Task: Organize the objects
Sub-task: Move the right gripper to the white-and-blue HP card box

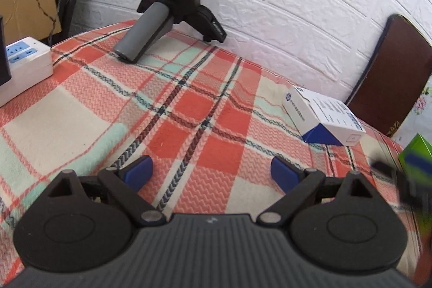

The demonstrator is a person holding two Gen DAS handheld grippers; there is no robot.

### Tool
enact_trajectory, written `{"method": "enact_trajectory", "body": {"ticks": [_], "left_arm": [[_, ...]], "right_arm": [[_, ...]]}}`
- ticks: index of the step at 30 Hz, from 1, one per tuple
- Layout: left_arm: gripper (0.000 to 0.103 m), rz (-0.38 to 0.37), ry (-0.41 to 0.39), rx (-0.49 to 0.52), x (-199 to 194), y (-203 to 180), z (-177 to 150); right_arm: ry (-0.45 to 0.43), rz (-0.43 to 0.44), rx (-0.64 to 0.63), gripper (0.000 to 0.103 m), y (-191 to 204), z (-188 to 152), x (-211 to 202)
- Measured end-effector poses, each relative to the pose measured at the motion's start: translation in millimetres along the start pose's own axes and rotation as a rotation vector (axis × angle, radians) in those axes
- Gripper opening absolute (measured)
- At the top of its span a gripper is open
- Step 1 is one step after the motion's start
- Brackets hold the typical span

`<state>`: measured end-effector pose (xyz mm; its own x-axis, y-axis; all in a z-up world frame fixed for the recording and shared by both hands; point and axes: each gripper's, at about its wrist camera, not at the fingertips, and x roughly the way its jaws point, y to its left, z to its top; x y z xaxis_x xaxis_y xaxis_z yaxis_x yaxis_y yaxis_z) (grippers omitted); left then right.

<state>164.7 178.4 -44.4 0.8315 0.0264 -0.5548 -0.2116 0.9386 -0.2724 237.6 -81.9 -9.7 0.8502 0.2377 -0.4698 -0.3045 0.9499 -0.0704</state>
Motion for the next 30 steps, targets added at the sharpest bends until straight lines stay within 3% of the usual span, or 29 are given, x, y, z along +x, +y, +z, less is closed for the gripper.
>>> {"method": "enact_trajectory", "body": {"ticks": [3,7,10,16,19,21,25,30], "left_arm": [[0.096,-0.025,-0.013,-0.010,0.0,1.8,-0.2],[0.096,-0.052,-0.023,-0.041,-1.8,8.0,-0.2],[0.096,-0.061,-0.027,-0.050,-2.2,8.7,-0.2],[0.096,-0.079,-0.035,-0.069,-2.8,12.0,0.5],[0.096,-0.084,-0.039,-0.080,-2.6,13.7,1.1],[0.096,-0.086,-0.041,-0.086,-2.2,14.4,1.5],[0.096,-0.095,-0.045,-0.105,-2.1,17.0,2.0],[0.096,-0.105,-0.045,-0.131,-1.9,20.5,2.6]], "right_arm": [[0.012,0.052,0.075,0.102,-16.3,27.4,32.6],[0.115,0.107,0.195,0.103,-30.7,55.0,84.1],[0.204,0.119,0.233,0.103,-30.7,59.1,119.3],[0.281,0.177,0.278,0.103,-32.3,75.2,159.1],[0.381,0.205,0.322,0.101,-33.9,79.2,179.9],[0.397,0.188,0.228,0.094,-21.4,77.5,178.6],[0.384,0.220,-0.019,0.092,12.0,58.0,149.0],[0.335,0.299,-0.072,0.092,17.8,21.8,86.8]]}}
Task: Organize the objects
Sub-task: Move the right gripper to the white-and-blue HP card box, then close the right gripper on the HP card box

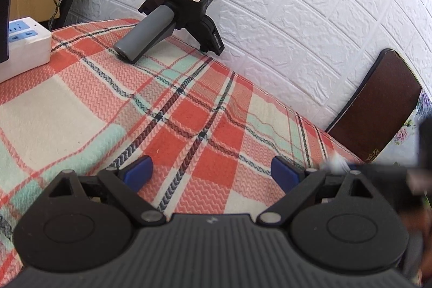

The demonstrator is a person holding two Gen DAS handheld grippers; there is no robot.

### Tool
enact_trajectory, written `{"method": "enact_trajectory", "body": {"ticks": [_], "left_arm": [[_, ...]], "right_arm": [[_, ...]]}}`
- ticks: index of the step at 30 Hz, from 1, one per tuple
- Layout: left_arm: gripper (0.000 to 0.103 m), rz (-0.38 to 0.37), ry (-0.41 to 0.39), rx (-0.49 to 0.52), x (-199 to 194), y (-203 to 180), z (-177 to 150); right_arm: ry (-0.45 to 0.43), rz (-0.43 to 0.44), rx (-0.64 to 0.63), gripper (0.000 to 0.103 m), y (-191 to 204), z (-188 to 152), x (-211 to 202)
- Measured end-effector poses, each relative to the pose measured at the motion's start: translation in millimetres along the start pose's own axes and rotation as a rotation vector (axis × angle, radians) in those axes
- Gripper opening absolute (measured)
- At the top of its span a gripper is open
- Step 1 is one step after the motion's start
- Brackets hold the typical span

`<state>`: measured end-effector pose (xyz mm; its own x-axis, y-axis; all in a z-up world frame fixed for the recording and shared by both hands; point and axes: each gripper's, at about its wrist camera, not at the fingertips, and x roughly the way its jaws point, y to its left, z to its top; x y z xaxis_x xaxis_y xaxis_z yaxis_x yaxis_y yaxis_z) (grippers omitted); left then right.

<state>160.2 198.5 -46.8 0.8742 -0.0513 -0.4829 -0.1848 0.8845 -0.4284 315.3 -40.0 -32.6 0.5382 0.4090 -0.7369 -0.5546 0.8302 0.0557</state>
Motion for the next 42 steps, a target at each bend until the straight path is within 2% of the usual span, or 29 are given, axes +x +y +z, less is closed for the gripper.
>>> {"method": "enact_trajectory", "body": {"ticks": [5,7,9,14,17,20,22,28,34,36,38,39,41,42], "left_arm": [[0.096,0.008,0.003,0.012,0.3,-1.2,-0.2],[0.096,0.012,0.007,0.021,0.6,-2.6,-0.4],[0.096,0.018,0.015,0.035,0.7,-4.7,-0.6],[0.097,0.048,0.058,0.123,-4.1,-19.9,-3.7],[0.097,0.056,0.067,0.154,-23.3,-32.5,-16.2],[0.099,0.044,0.074,0.201,-47.0,-48.6,-33.5],[0.099,0.016,0.113,0.220,-60.8,-58.6,-42.5],[0.099,-0.082,0.214,0.280,-101.8,-89.0,-71.0],[0.098,-0.169,0.368,0.249,-102.5,-114.4,-91.2],[0.092,-0.178,0.405,0.249,-96.4,-122.8,-97.6],[0.088,-0.193,0.414,0.236,-92.1,-127.9,-103.6],[0.085,-0.199,0.406,0.233,-90.9,-130.5,-105.1],[0.068,-0.239,0.395,0.236,-91.4,-136.6,-105.2],[0.068,-0.236,0.394,0.240,-91.9,-141.1,-104.1]], "right_arm": [[-0.015,0.103,-0.095,0.093,32.8,-61.7,-57.4],[-0.021,0.116,-0.101,0.097,42.0,-78.2,-76.9],[-0.052,0.076,-0.095,0.102,50.0,-91.4,-96.9],[-0.179,-0.118,-0.030,0.103,51.4,-128.5,-150.5],[-0.189,-0.129,0.046,0.103,48.0,-155.7,-170.4],[-0.153,-0.103,0.087,0.103,48.7,-183.8,-177.6],[-0.135,-0.093,0.092,0.103,52.6,-194.8,-177.6],[-0.157,-0.122,0.062,0.103,62.0,-205.2,-184.8],[-0.170,-0.125,0.069,0.103,59.1,-209.4,-186.3],[-0.175,-0.133,0.056,0.101,59.6,-212.0,-187.9],[-0.175,-0.138,0.055,0.085,58.7,-212.8,-187.9],[-0.168,-0.137,0.058,0.082,57.8,-212.5,-186.8],[-0.175,-0.138,0.053,0.080,59.0,-212.8,-187.0],[-0.181,-0.142,0.047,0.079,60.0,-213.5,-187.5]]}}
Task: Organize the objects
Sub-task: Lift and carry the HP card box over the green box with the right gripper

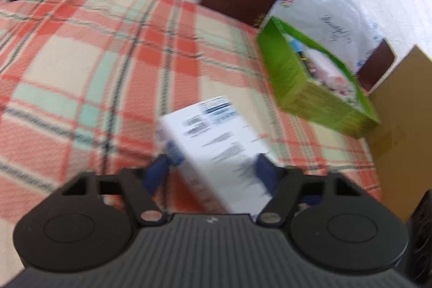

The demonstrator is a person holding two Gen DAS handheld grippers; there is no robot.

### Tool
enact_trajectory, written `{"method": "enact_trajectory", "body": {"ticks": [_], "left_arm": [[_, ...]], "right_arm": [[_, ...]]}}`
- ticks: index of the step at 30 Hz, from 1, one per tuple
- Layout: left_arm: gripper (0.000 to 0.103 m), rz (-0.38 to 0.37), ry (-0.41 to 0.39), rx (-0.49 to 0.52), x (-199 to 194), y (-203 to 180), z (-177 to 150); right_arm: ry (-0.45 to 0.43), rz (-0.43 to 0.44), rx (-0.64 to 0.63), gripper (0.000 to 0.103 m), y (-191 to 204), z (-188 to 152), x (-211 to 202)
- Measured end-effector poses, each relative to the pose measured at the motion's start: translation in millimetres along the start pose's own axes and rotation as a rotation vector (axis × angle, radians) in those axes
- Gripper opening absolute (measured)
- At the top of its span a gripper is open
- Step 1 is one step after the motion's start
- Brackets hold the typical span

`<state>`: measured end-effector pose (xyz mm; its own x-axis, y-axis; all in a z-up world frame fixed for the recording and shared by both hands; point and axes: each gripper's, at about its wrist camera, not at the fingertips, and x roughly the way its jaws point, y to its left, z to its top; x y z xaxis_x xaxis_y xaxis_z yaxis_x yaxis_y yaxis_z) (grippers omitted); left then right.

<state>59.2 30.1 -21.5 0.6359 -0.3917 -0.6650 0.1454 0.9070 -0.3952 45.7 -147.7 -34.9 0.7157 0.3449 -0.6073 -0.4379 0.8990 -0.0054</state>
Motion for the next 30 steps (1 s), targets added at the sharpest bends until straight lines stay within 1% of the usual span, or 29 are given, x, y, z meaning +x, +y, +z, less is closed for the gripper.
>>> {"method": "enact_trajectory", "body": {"ticks": [2,4,6,7,9,12,15,17,19,21,22,24,26,27,28,30], "left_arm": [[0.067,0.018,-0.010,0.020,-1.0,-9.5,4.3],[0.067,0.025,-0.030,0.051,-4.6,-20.4,10.2],[0.067,0.022,-0.050,0.088,-7.6,-33.9,19.1],[0.067,0.005,-0.068,0.106,-9.4,-41.2,23.7],[0.067,-0.017,-0.105,0.144,-13.8,-58.6,35.0],[0.067,-0.056,-0.161,0.218,-15.2,-88.1,51.6],[0.067,-0.080,-0.184,0.281,-2.2,-117.9,68.6],[0.067,-0.094,-0.198,0.330,12.2,-136.7,77.5],[0.067,-0.105,-0.201,0.369,29.4,-153.0,86.2],[0.068,-0.119,-0.180,0.408,49.6,-168.5,94.1],[0.069,-0.113,-0.168,0.429,60.8,-176.0,98.1],[0.072,-0.057,-0.166,0.464,80.5,-185.1,100.6],[0.072,0.016,-0.169,0.488,96.2,-189.2,101.3],[0.072,0.044,-0.160,0.482,100.5,-187.1,101.1],[0.072,0.051,-0.148,0.464,102.1,-183.4,102.0],[0.074,0.037,-0.139,0.439,98.7,-174.1,101.3]], "right_arm": [[-0.028,0.001,0.014,0.079,-1.8,-0.8,-3.7],[-0.068,0.008,0.054,0.079,-7.3,0.3,-9.4],[-0.113,0.003,0.071,0.079,-11.9,2.2,-16.6],[-0.138,-0.010,0.068,0.079,-12.9,3.4,-20.2],[-0.206,-0.090,0.026,0.079,-14.5,6.7,-28.9],[-0.294,-0.147,0.043,0.079,-31.6,15.3,-44.7],[-0.340,-0.235,0.036,0.079,-52.0,24.9,-49.3],[-0.351,-0.288,0.051,0.079,-69.9,31.4,-48.4],[-0.355,-0.324,0.087,0.079,-88.0,36.9,-45.6],[-0.353,-0.369,0.111,0.079,-106.6,40.3,-37.9],[-0.348,-0.397,0.115,0.079,-115.2,42.0,-32.1],[-0.324,-0.461,0.124,0.080,-132.1,46.3,-14.6],[-0.249,-0.504,0.122,0.094,-147.2,49.8,9.5],[-0.256,-0.515,0.135,0.097,-151.2,48.5,13.8],[-0.263,-0.516,0.155,0.098,-153.9,48.0,14.1],[-0.277,-0.504,0.164,0.100,-148.6,43.2,9.0]]}}
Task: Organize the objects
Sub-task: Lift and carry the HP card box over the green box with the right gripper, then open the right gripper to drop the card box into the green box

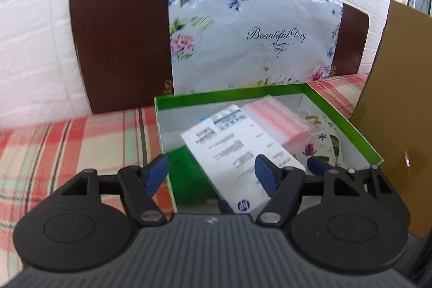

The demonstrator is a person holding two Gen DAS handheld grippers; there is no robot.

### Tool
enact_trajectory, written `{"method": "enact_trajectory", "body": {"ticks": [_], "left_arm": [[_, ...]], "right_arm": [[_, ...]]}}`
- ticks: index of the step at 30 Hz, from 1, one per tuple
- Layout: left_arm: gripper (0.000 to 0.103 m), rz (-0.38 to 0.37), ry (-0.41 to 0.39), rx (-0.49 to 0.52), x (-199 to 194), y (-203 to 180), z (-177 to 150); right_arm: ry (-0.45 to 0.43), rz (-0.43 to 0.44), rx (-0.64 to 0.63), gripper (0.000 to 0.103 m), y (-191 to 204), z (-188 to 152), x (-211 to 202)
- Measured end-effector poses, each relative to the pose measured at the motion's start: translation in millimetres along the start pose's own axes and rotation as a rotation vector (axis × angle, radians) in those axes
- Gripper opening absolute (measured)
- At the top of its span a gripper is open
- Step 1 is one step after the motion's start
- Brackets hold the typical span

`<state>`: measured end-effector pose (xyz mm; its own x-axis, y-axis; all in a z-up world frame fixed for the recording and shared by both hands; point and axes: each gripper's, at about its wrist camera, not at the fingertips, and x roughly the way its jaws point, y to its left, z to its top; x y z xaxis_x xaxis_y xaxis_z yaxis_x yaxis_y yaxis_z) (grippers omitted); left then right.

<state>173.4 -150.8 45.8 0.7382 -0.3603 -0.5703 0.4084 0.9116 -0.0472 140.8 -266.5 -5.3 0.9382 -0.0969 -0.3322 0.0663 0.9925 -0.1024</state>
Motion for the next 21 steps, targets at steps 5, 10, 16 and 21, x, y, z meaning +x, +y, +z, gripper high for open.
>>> {"method": "enact_trajectory", "body": {"ticks": [5,10,16,21], "left_arm": [[0.078,0.051,0.014,-0.007,-10.0,7.4,-9.6],[0.080,0.086,0.017,0.001,-31.6,8.8,-25.2],[0.082,0.107,0.040,0.013,-56.1,9.2,-52.2],[0.084,0.126,0.064,0.019,-71.0,15.5,-73.5]], "right_arm": [[-0.036,-0.004,0.049,0.101,-9.0,-6.1,-10.5],[-0.011,-0.005,0.103,0.102,-10.7,-18.4,-43.1],[0.090,0.033,0.144,0.102,-15.1,-36.9,-69.1],[0.152,0.042,0.186,0.102,-16.6,-49.4,-84.5]]}}
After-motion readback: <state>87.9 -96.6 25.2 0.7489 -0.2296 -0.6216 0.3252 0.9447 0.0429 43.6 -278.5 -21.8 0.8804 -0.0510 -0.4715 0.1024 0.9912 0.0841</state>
